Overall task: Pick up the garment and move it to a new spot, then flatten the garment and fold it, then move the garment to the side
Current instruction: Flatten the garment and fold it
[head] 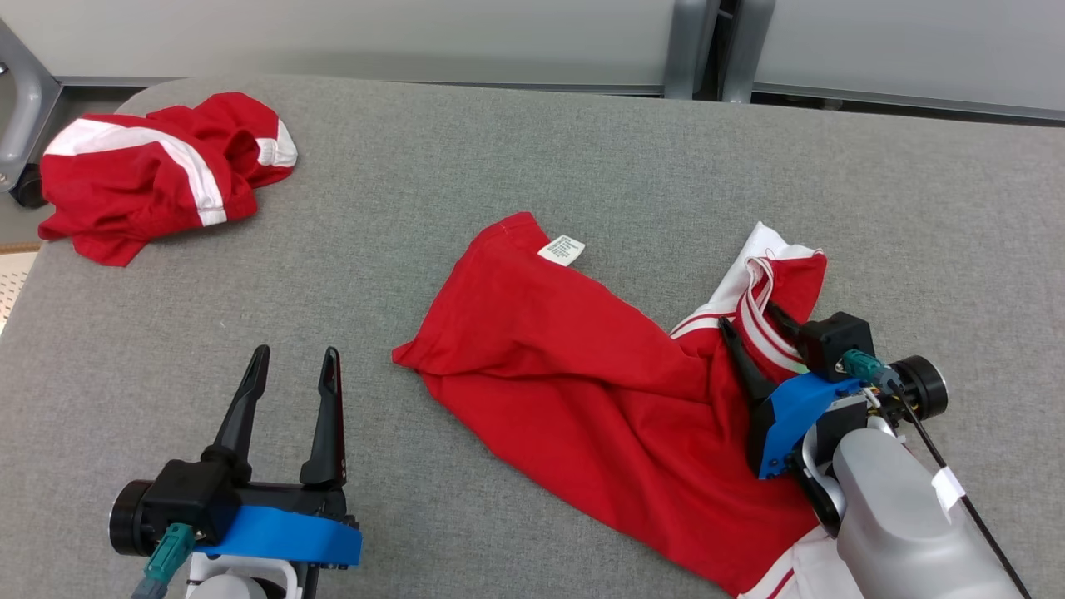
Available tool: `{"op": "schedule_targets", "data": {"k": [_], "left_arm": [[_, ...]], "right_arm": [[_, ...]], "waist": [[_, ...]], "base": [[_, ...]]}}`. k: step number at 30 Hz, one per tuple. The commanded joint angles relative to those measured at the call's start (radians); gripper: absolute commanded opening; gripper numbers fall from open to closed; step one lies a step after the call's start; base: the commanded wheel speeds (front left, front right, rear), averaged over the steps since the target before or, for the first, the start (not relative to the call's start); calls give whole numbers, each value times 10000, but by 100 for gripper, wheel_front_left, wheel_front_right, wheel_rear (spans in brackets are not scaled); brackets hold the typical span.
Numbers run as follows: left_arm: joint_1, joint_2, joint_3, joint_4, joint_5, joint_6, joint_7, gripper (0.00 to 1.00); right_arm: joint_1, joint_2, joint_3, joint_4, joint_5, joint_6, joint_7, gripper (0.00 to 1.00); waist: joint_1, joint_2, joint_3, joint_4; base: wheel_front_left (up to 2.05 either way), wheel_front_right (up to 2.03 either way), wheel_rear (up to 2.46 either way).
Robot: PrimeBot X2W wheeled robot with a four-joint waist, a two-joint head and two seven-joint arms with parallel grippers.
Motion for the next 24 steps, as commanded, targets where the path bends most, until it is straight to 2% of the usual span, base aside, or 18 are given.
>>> {"op": "schedule_targets", "data": {"k": [1,8,20,24], "left_arm": [[-119,31,-24,18,-30,51,2,100],[2,32,68,84,-89,80,2,100],[265,31,246,131,19,0,2,100],[324,31,266,126,10,32,2,100]], "right_arm": [[-230,3,98,193,105,-3,-83,0],[-754,-153,25,-29,153,-3,-342,0],[279,-42,-694,-3741,-359,-3,-344,0],[510,-9,-785,-4308,-443,-3,-345,0]], "waist": [[-1,0,24,28],[-1,0,-226,-208],[-1,0,-770,-854],[-1,0,-827,-938]], "base": [[0,0,0],[0,0,0],[0,0,0],[0,0,0]]}}
